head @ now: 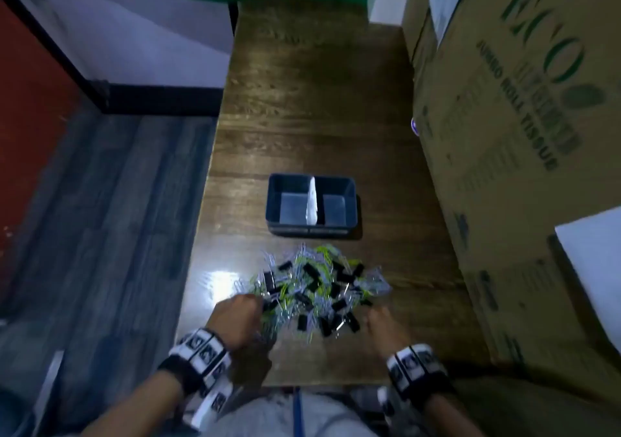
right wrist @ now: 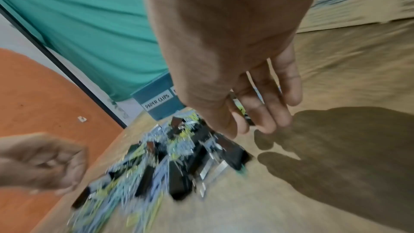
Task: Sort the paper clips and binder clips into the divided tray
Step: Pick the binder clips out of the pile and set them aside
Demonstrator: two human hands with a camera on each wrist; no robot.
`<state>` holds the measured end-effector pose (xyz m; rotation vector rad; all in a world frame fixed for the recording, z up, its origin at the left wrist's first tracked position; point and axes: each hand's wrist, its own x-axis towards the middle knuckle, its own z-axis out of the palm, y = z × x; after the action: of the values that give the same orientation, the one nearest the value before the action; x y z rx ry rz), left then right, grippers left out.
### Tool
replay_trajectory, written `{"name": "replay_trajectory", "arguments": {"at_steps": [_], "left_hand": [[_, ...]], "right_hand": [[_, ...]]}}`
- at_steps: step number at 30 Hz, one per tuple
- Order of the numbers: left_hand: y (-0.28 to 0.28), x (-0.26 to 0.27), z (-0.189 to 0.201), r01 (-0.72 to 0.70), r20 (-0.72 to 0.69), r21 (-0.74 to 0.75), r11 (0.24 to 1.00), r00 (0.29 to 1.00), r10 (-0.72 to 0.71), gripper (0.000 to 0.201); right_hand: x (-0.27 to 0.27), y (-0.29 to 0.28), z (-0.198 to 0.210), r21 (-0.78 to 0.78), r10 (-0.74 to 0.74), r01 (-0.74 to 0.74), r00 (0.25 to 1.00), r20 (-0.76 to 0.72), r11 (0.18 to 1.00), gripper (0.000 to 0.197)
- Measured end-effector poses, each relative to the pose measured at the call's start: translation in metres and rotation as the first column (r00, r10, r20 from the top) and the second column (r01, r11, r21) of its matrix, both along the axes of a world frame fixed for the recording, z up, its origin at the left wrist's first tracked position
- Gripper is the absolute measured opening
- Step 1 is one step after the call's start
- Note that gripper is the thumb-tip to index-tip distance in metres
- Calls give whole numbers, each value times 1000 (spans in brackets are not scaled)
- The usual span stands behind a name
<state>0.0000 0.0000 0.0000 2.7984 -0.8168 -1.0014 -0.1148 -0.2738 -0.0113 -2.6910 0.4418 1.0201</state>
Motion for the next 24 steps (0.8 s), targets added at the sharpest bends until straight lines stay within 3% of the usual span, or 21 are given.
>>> {"name": "replay_trajectory", "arguments": {"at_steps": [4,7,10,12,16,20,24], "left_hand": [[-22,13,-10,96,98,-137,986,992,-83,4],[-28,5,-27,165,127,-187,968,982,-143,12],[-37,-2,-38,199,128,-208,958,976,-175,27],[-46,-12,-43,256,115,-194,947,965,-237,40],[-62,-27,-52,390,135,-115,914,917,-374,50],[-69,-31,-66,342,83,-100,934,939,-335,64],[-76,-30,-67,268,76,-148,952,963,-259,60]], "right_hand": [[26,-6,-16,-18,-64,69,979,194,997,16],[27,-2,-25,57,-91,80,972,216,995,24],[27,1,-30,75,-123,112,978,170,991,38],[23,7,-37,46,-140,135,985,103,990,59],[18,17,-46,47,-196,196,981,2,979,85],[13,28,-43,25,-199,198,979,51,980,81],[8,31,-39,53,-185,179,969,164,982,72]]}}
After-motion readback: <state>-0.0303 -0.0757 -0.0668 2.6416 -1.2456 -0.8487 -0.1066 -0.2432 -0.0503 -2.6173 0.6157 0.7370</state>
